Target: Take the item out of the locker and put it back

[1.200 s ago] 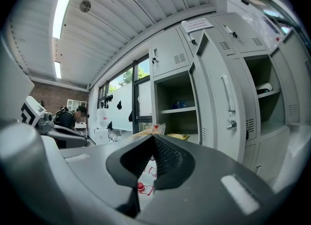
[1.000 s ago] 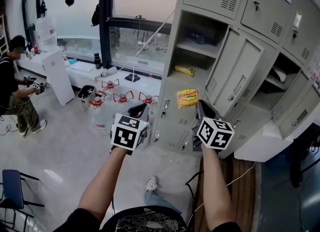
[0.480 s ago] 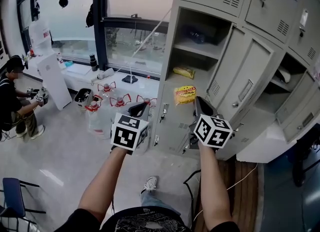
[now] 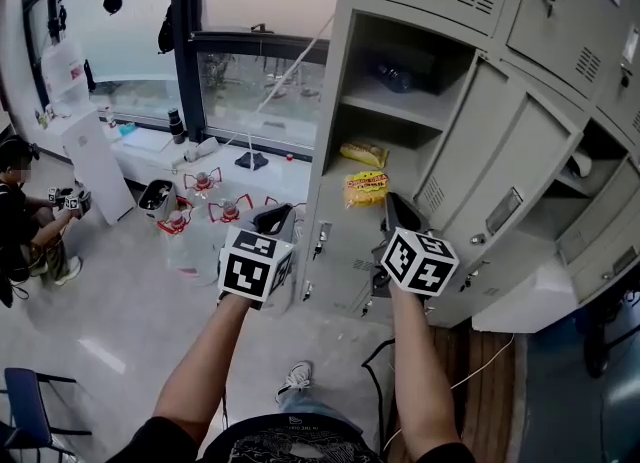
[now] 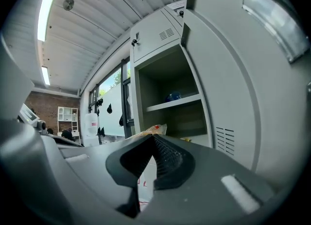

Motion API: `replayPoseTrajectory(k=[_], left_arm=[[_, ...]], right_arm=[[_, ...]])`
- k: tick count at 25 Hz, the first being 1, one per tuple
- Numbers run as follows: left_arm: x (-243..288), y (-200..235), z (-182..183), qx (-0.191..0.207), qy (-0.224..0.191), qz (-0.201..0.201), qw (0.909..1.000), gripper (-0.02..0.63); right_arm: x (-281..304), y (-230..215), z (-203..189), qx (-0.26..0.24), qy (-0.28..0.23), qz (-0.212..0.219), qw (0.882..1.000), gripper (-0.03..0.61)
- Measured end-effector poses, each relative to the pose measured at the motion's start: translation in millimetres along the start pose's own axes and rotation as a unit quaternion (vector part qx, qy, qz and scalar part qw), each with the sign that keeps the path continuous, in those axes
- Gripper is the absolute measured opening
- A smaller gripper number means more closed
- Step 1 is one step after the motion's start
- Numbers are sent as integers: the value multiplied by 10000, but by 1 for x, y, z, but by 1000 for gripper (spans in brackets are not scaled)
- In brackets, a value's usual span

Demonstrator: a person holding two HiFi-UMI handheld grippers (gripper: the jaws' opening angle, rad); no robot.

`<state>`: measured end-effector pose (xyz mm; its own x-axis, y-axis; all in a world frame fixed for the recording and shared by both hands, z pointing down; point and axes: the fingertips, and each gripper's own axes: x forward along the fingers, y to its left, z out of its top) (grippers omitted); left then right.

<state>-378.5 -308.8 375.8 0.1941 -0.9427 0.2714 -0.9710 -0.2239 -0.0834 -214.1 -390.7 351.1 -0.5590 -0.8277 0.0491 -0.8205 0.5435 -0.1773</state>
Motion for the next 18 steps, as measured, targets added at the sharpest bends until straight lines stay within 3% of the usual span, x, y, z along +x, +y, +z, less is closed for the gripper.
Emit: replayPoseTrajectory(k=[18], left_arm=[[66, 34, 12, 132, 196, 16, 9997, 0]], right_arm=[[91, -44, -35, 843, 281, -402, 9952, 26]])
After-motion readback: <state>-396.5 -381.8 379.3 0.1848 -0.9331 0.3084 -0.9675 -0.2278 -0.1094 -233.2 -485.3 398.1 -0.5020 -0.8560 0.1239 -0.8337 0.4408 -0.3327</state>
